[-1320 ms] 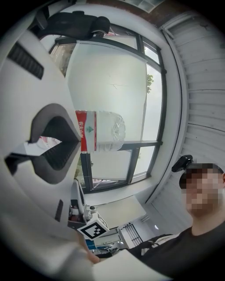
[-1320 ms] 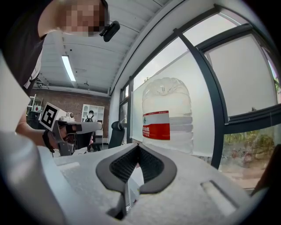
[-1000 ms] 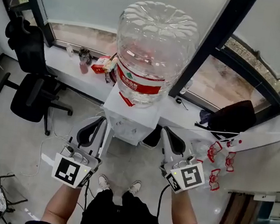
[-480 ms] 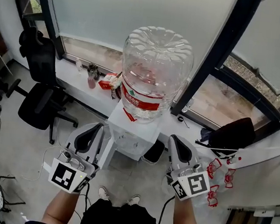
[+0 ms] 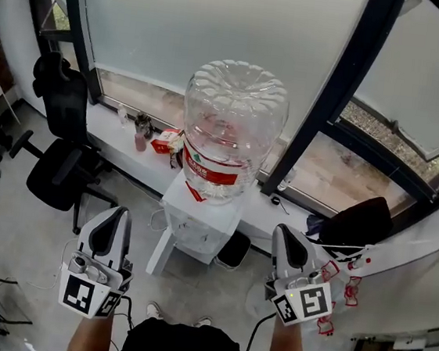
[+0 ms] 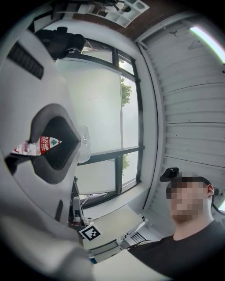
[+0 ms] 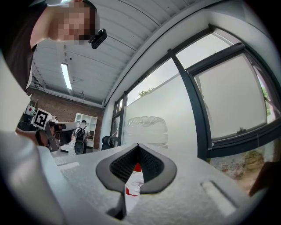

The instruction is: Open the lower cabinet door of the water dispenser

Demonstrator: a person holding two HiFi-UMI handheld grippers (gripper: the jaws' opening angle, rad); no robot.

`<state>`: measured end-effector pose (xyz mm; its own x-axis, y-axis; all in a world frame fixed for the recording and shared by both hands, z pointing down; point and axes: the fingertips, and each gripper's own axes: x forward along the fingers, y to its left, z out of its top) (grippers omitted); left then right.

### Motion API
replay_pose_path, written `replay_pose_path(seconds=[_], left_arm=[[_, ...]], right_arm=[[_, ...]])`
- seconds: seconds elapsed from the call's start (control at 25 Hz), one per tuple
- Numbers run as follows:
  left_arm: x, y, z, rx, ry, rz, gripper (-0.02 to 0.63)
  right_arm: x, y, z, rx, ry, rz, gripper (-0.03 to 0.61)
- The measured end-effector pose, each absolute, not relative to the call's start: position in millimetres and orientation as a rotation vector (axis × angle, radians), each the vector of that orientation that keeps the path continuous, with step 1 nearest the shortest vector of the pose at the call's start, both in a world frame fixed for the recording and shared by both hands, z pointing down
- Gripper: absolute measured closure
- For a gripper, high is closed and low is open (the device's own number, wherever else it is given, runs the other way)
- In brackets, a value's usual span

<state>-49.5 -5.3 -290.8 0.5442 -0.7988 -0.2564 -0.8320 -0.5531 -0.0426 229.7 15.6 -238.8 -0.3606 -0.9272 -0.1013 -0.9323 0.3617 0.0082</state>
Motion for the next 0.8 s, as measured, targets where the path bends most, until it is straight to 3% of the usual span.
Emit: replay_pose_path(seconds=[0.8], left_arm=[[-70.4,8.3,-285.9,-2.551,1.450,0.258,0.606]], right_arm=[[265.1,43.3,-226.2,-1.897,2.404,0.052,0.574]])
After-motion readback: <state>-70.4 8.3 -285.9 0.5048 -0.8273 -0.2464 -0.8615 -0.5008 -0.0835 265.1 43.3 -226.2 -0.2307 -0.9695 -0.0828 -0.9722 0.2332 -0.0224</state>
